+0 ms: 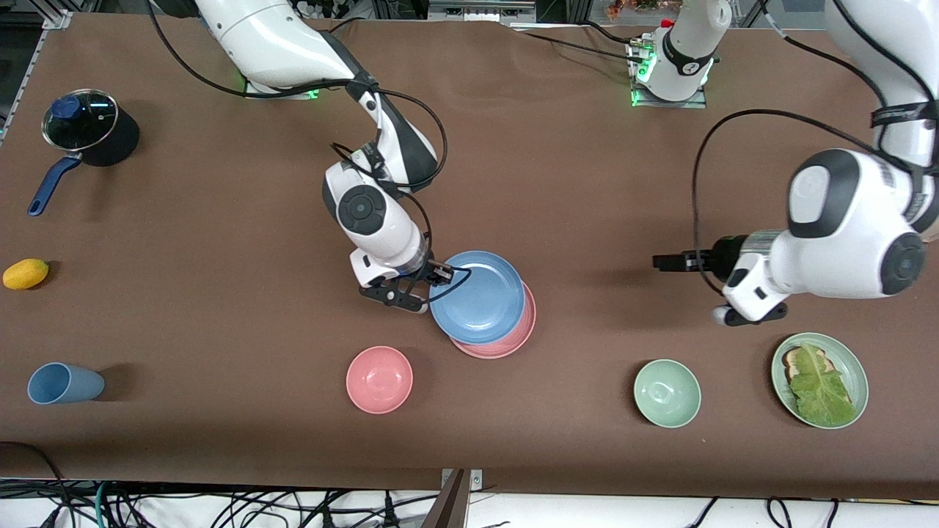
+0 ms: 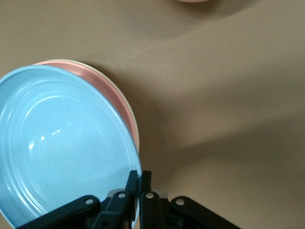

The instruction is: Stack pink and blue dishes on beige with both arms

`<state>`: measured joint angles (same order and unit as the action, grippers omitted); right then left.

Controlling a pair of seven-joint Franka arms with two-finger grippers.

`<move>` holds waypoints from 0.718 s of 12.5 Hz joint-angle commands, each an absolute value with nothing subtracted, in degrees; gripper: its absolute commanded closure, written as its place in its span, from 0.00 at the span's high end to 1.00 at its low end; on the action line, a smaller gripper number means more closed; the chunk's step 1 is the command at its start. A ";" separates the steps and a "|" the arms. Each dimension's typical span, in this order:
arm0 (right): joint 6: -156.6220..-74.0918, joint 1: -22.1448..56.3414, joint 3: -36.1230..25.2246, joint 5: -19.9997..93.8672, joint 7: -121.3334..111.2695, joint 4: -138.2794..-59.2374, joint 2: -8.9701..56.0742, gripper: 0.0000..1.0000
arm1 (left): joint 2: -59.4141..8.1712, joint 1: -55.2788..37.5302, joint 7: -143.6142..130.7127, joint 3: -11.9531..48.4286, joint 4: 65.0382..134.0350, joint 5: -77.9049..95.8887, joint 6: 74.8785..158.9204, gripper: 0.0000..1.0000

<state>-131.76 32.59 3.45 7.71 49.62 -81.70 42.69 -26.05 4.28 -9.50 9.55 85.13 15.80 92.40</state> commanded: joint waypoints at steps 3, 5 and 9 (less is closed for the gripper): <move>-131.92 33.66 2.81 6.94 52.73 -74.00 48.34 0.00 | -25.75 7.91 -2.37 9.84 76.57 7.31 83.51 1.00; -132.80 33.66 2.81 6.94 52.73 -73.83 48.86 0.00 | -25.66 7.48 -2.37 10.54 72.36 3.62 78.86 1.00; -132.89 33.66 2.29 6.51 52.38 -73.74 49.13 0.12 | -23.04 6.94 -2.46 11.08 68.47 -1.67 75.76 1.00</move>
<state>-132.85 33.13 2.88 7.62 51.44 -76.07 47.96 -24.56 7.09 -3.12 11.26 69.95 0.33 77.30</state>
